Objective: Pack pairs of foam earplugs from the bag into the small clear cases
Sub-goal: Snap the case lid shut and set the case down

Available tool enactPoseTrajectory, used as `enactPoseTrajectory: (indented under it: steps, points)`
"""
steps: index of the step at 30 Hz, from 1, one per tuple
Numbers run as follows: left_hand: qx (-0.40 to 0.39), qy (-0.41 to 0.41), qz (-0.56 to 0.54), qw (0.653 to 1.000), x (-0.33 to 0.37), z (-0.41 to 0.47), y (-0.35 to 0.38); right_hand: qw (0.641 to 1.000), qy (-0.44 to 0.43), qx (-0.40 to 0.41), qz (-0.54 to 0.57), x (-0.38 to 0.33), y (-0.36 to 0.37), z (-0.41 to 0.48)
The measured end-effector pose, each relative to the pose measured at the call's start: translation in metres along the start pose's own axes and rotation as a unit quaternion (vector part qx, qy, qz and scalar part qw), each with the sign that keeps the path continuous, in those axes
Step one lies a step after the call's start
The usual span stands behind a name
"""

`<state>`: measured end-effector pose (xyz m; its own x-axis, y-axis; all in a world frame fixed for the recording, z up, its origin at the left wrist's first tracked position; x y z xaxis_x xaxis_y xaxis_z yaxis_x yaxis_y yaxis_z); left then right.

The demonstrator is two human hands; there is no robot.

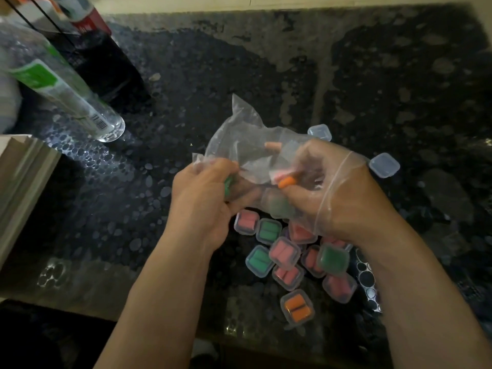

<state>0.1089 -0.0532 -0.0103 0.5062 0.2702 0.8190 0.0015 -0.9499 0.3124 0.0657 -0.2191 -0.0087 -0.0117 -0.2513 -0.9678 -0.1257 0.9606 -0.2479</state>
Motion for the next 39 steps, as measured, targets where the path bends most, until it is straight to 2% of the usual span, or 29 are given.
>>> enactPoseTrajectory:
  steps: [7,10,14,16,18,19,21,23,25,27,29,33,39]
  points:
    - [0.113,0.072,0.085,0.987,0.007,0.004,-0.023,0.999,0.029,-0.007,-0.019,-0.008,0.003,-0.001]
    - [0.175,0.11,0.158,0.966,0.008,0.007,-0.039,1.0,0.029,0.007,-0.009,-0.007,0.003,-0.001]
    - [0.262,0.15,0.3,0.905,0.013,0.002,-0.046,0.998,0.044,0.034,0.0,-0.003,0.001,-0.001]
    - [0.294,0.186,0.401,0.847,0.019,-0.003,-0.042,0.998,0.053,0.046,0.008,-0.003,0.001,-0.001]
    - [0.285,0.281,0.453,0.797,0.027,-0.013,-0.031,0.996,0.055,0.056,0.038,-0.004,0.0,-0.001]
    - [0.255,0.325,0.45,0.791,0.03,-0.017,-0.022,0.995,0.053,0.066,0.062,-0.005,-0.001,-0.001]
    - [0.146,0.353,0.411,0.828,0.032,-0.022,0.0,0.989,0.048,0.09,0.108,-0.004,-0.003,-0.001]
    - [0.023,0.322,0.394,0.861,0.026,-0.027,0.02,0.981,0.043,0.112,0.154,-0.005,-0.005,0.0]
    - [-0.079,0.279,0.419,0.861,0.014,-0.028,0.034,0.974,0.038,0.128,0.181,-0.006,-0.01,-0.002]
    - [-0.13,0.239,0.445,0.853,0.004,-0.026,0.039,0.974,0.033,0.139,0.173,-0.006,-0.015,-0.004]
    - [-0.139,0.232,0.449,0.852,-0.001,-0.023,0.04,0.976,0.03,0.142,0.161,-0.004,-0.019,-0.005]
    - [-0.106,0.262,0.423,0.861,-0.002,-0.022,0.043,0.974,0.016,0.13,0.183,-0.005,-0.02,-0.006]
    - [-0.074,0.241,0.331,0.91,-0.001,-0.017,0.044,0.972,0.025,0.124,0.195,0.001,-0.029,-0.009]
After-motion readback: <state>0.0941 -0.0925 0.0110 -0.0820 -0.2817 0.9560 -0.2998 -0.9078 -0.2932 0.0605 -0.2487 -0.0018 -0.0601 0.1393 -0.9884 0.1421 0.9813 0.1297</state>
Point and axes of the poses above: each hand's wrist, its own z-axis towards the middle knuckle, its own y-axis out of the palm, x = y × z, the point moved 2 cm from there along z, towards the middle knuckle, and after that the axes turned 10 degrees about -x, right-handed, at the moved point
